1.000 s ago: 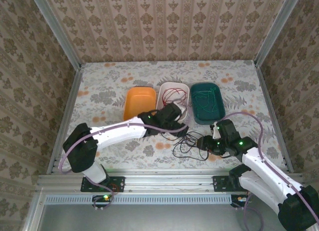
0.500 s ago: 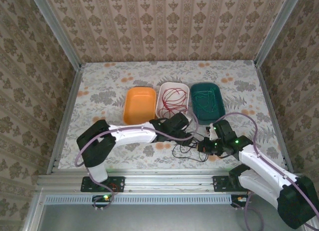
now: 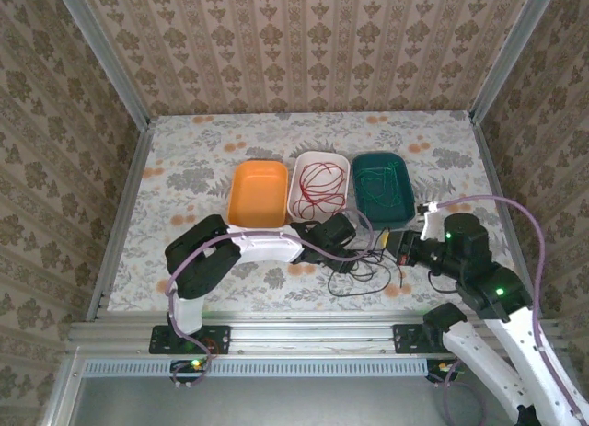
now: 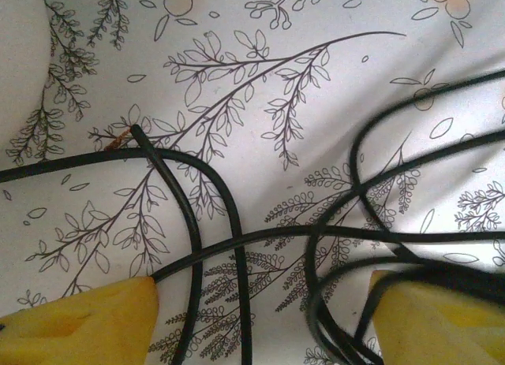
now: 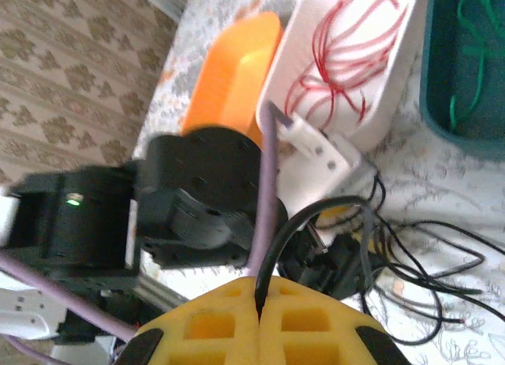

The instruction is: Untangle the cables

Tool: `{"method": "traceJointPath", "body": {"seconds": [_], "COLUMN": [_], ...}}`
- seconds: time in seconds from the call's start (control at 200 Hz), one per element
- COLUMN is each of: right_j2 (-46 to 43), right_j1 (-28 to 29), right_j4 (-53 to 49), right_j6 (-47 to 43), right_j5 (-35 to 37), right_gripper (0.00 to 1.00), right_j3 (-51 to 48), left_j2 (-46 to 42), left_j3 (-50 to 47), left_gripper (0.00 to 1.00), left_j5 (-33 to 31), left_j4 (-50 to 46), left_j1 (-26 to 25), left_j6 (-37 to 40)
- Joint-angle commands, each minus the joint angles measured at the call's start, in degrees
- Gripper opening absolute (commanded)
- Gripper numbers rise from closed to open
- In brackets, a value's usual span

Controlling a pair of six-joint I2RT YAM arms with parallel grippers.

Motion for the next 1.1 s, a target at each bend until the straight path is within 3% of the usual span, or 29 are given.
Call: {"method": "traceJointPath", "body": {"seconds": [0.0,0.445,0.535,0.9,1.095], "right_j2": [-0.80,-2.51,-1.94,1.58,4.48], "right_j1": [-0.32,-0.36,-0.28,-0.27,-0.25], "right_j4": [-1.62,0.13,0.24,-1.71,0.57], "right_j6": [-1.67,-11.99,-13.82,-11.32,-9.63], "right_j5": [7.39,31.24,33.04,21.38,13.43], "right_gripper": [0.00,0.00,0.00,0.00,0.00], "right_j3": [6.69,26.11,28.13,26.76,27.28], "left_j2": [3.40,3.44,2.52,-16.21,-25.59], "left_j3": [-1.85,-6.49,-7.04,-8.80,-11.26], "left_gripper": [0.72,0.72,0.72,0.80,0.83], "left_j5": [1.19,1.63,1.80,1.80,5.99], "left_j4": [-1.84,0.40,0.67,8.82,17.40], "left_j1": [-0.35,0.07,0.08,-0.15,-1.51], "left_j6": [-1.11,-2.96,-3.07,2.15,7.57]}}
